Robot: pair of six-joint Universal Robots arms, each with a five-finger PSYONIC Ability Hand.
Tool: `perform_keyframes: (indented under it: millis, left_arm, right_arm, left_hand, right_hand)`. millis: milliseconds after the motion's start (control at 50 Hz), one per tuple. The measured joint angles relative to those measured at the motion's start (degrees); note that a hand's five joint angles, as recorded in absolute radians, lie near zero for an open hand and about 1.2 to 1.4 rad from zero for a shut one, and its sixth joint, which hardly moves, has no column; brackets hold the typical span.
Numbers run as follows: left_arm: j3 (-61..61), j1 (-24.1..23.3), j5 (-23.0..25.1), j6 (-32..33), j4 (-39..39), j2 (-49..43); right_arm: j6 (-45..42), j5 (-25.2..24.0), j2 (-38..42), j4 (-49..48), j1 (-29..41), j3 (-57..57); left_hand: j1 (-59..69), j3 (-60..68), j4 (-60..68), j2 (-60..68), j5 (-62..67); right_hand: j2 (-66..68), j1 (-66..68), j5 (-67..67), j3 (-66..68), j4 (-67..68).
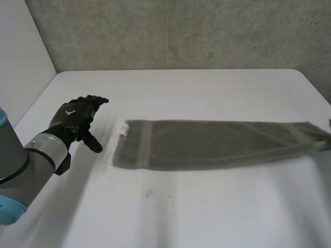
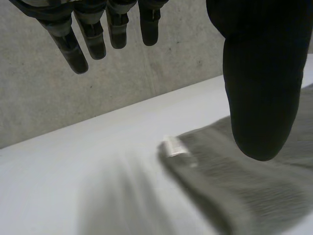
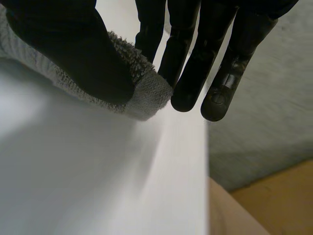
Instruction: Fold the towel.
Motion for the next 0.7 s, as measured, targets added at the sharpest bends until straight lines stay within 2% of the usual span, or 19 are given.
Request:
perform_keyframes:
  millis: [140, 300, 320, 360, 380, 400, 460, 480, 540, 560, 580, 660, 700]
  left_arm:
    - [-0.37, 0.0, 0.0, -0.01, 0.08, 0.91]
    - [-0.59, -0.02, 0.0, 0.02, 0.14, 1.1]
    - [-0.69, -0.06, 0.01, 0.06, 0.15, 1.15]
    - [-0.71, -0.05, -0.01, 0.07, 0.16, 1.17]
    - [-0.71, -0.05, -0.01, 0.07, 0.16, 1.17]
    - [-0.73, -0.05, -0.01, 0.07, 0.16, 1.19]
    - [-0.76, -0.06, 0.0, 0.08, 0.16, 1.2]
    - [-0.78, -0.07, 0.0, 0.08, 0.16, 1.21]
    - [-0.86, -0.06, 0.0, 0.08, 0.15, 1.25]
    - [-0.86, -0.06, 0.0, 0.08, 0.15, 1.25]
    - [-0.98, -0.09, 0.0, 0.08, 0.15, 1.27]
    - [-1.11, -0.2, 0.02, 0.08, 0.19, 1.2]
    - [-1.11, -0.2, 0.02, 0.08, 0.19, 1.2]
  right_arm:
    - [-5.18, 0.4, -0.47, 0.36, -5.48, -3.11]
    - [-6.34, 0.4, -1.04, 0.37, -4.65, -4.84]
    - [-3.94, 0.08, -3.97, 0.2, 4.62, -7.86]
    - [-2.77, -0.13, -4.99, 0.04, 9.21, -8.9]
    - [-2.77, -0.13, -4.99, 0.04, 9.21, -8.9]
    - [-1.93, -0.3, -5.64, -0.16, 14.17, -10.13]
    - [-1.29, -0.7, -5.49, -0.42, 21.99, -12.16]
    - [-1.26, -1.07, -4.56, -0.44, 26.54, -13.42]
    - [-1.8, -1.92, -1.6, -0.37, 34.47, -15.94]
    - [-1.8, -1.92, -1.6, -0.37, 34.47, -15.94]
    - [-2.82, -2.86, 2.02, -0.18, 40.99, -18.05]
    - [-5.37, -4.22, 8.82, 0.02, 49.12, -20.76]
    - [-5.37, -4.22, 8.82, 0.02, 49.12, -20.76]
  left_hand:
    - [0.0, 0.0, 0.0, 0.0, 0.0]
    - [0.0, 0.0, 0.0, 0.0, 0.0]
    - [0.0, 0.0, 0.0, 0.0, 0.0]
    - [0.0, 0.0, 0.0, 0.0, 0.0]
    - [0.0, 0.0, 0.0, 0.0, 0.0]
    - [0.0, 0.0, 0.0, 0.0, 0.0]
    - [0.0, 0.0, 0.0, 0.0, 0.0]
    - [0.0, 0.0, 0.0, 0.0, 0.0]
    - [0.0, 0.0, 0.0, 0.0, 0.0]
    - [0.0, 0.0, 0.0, 0.0, 0.0]
    - [0.0, 0.0, 0.0, -0.01, 0.0]
    - [0.0, 0.0, 0.0, -0.01, 0.0]
    - [0.0, 0.0, 0.0, -0.01, 0.0]
  right_hand:
    - [0.0, 0.0, 0.19, 0.0, 0.0]
    - [0.0, 0.0, 0.26, 0.0, 0.01]
    - [0.09, 0.33, 0.33, 0.44, 0.23]
    - [0.11, 0.33, 0.35, 0.46, 0.23]
    - [0.11, 0.33, 0.35, 0.46, 0.23]
    - [0.15, 0.33, 0.41, 0.51, 0.25]
    - [0.16, 0.33, 0.64, 0.51, 0.24]
    - [0.16, 0.33, 0.68, 0.51, 0.25]
    - [0.16, 0.33, 0.75, 0.52, 0.25]
    - [0.16, 0.33, 0.75, 0.52, 0.25]
    - [0.16, 0.33, 0.84, 0.65, 0.25]
    - [0.16, 0.33, 0.92, 0.65, 0.25]
    - [0.16, 0.33, 0.92, 0.65, 0.25]
